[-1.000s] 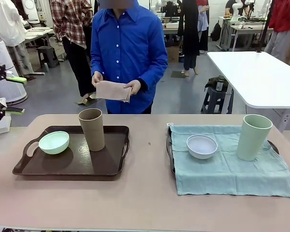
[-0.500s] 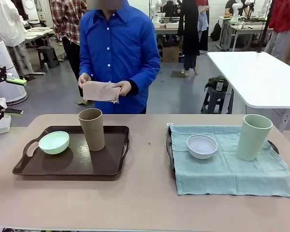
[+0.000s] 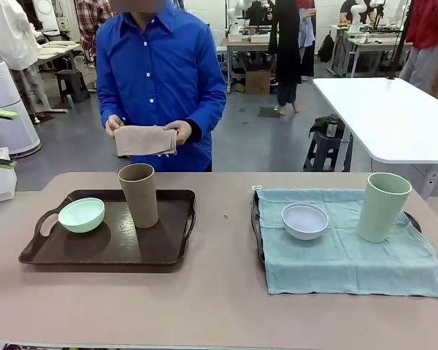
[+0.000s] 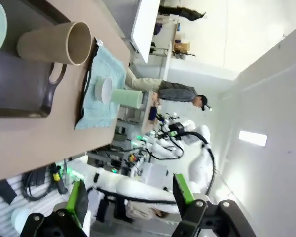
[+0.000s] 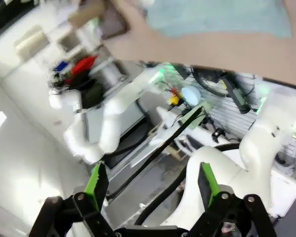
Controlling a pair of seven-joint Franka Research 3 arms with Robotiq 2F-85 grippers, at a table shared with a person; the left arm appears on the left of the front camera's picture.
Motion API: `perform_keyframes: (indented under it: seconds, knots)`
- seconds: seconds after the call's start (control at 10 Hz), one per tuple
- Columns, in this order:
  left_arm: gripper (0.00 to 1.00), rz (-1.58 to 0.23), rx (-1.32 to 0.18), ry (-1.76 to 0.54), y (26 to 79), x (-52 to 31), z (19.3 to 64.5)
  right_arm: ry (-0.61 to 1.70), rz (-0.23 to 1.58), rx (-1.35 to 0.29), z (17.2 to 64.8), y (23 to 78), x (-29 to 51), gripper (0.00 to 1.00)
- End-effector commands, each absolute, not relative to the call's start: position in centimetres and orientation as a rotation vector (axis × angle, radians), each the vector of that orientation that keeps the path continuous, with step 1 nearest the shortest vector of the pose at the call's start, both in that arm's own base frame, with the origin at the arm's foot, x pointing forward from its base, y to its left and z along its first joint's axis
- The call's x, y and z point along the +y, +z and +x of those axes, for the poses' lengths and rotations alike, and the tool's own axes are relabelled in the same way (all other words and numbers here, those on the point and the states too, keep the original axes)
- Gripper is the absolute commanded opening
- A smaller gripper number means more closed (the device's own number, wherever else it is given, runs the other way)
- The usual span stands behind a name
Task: Set up a tray with a mat and arrange the tableware.
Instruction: Pick up the Picnic Bowl and Reusable plastic cup from the Handle tray in front of the human's position and hold them in the air.
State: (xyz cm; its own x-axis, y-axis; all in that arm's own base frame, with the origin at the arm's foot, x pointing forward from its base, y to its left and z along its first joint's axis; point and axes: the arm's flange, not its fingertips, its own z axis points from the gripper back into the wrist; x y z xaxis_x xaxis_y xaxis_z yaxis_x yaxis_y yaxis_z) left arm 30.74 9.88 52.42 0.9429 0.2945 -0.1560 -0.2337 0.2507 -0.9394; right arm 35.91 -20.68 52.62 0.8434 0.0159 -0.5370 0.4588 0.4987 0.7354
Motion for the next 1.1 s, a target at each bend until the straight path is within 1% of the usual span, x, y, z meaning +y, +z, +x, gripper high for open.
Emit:
perform_keyframes:
  seconds: [0.0, 0.1, 0.2, 0.4, 0.6, 0.9, 1.0]
  knots:
    - [0.92, -1.279, 0.101, 0.353, 54.1, 14.1, 32.3, -0.366, 1.257, 0.574, 35.6, 51.9, -22.3, 0.96]
    - [0.92, -1.277, 0.145, 0.342, 54.5, 15.3, 32.7, -0.447, 1.321, 0.582, 34.9, 51.1, -23.0, 0.96]
    - [0.92, -1.267, 0.191, 0.317, 54.3, 16.0, 32.9, -0.548, 1.333, 0.579, 34.4, 50.5, -23.7, 0.96]
    - [0.92, -1.258, 0.265, 0.266, 53.4, 17.3, 32.9, -0.71, 1.3, 0.547, 33.0, 49.8, -23.7, 0.96]
    - [0.92, -1.274, 0.295, 0.229, 52.3, 18.3, 32.8, -0.728, 1.261, 0.529, 32.5, 50.2, -23.4, 0.96]
    - [0.92, -1.308, 0.265, 0.215, 51.7, 18.4, 32.9, -0.723, 1.233, 0.549, 32.8, 50.4, -23.2, 0.96]
    - [0.92, -1.297, 0.297, 0.25, 51.8, 17.5, 33.0, -0.706, 1.25, 0.528, 32.3, 50.8, -24.5, 0.96]
